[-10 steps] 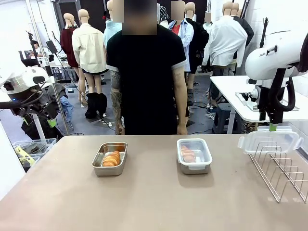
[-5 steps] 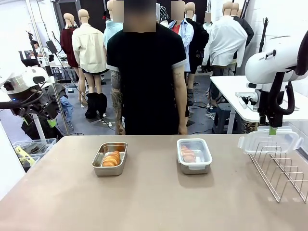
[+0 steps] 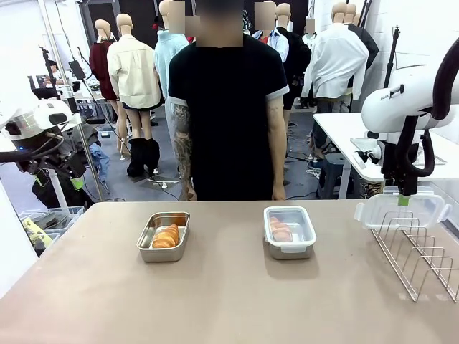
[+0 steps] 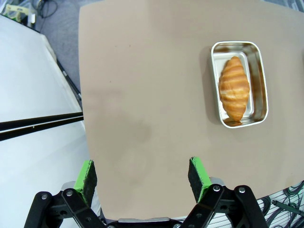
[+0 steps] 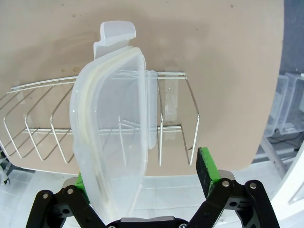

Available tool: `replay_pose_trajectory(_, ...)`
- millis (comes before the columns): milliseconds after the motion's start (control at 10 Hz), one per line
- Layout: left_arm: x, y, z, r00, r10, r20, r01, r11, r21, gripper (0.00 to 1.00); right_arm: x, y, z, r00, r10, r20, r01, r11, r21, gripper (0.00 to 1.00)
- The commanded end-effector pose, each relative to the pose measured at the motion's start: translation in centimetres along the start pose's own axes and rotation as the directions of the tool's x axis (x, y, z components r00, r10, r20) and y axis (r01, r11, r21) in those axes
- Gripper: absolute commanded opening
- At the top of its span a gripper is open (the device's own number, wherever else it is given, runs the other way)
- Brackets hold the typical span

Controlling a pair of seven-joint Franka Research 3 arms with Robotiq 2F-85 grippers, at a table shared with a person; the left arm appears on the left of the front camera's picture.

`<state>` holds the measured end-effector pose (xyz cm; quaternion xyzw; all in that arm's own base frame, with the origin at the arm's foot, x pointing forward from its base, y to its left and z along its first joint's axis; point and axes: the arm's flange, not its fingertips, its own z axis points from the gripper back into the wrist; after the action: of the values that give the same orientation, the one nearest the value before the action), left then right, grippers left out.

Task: Place the bread in airtight containers.
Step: Pick up one Airtight Container lid and hand it to the human.

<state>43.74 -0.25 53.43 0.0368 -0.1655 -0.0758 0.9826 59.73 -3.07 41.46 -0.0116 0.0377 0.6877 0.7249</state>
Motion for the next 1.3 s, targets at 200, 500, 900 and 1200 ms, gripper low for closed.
replay_pose_trajectory(200,0.0,0.1,0.0,1.000,0.004,0.011,-0.004,1.000,-0.002,1.00,-0.5,-0.9,0.3,1.000,0.019,-0.008,-0.019,1.000,0.011,0.48)
replay_pose_trajectory(500,0.0,0.1,0.0,1.000,0.004,0.011,-0.004,1.000,-0.002,1.00,-0.4,-0.7,0.5,1.000,0.023,-0.012,-0.023,1.000,0.004,0.00)
replay_pose_trajectory(900,0.0,0.1,0.0,1.000,0.004,0.011,-0.004,1.000,-0.002,1.00,-0.2,-0.3,1.0,0.999,0.019,-0.026,-0.019,1.000,-0.005,0.00)
replay_pose_trajectory(1200,0.0,0.1,0.0,1.000,0.004,0.011,-0.004,1.000,-0.002,1.00,0.0,-0.1,1.3,1.000,0.017,-0.021,-0.017,1.000,0.004,0.00)
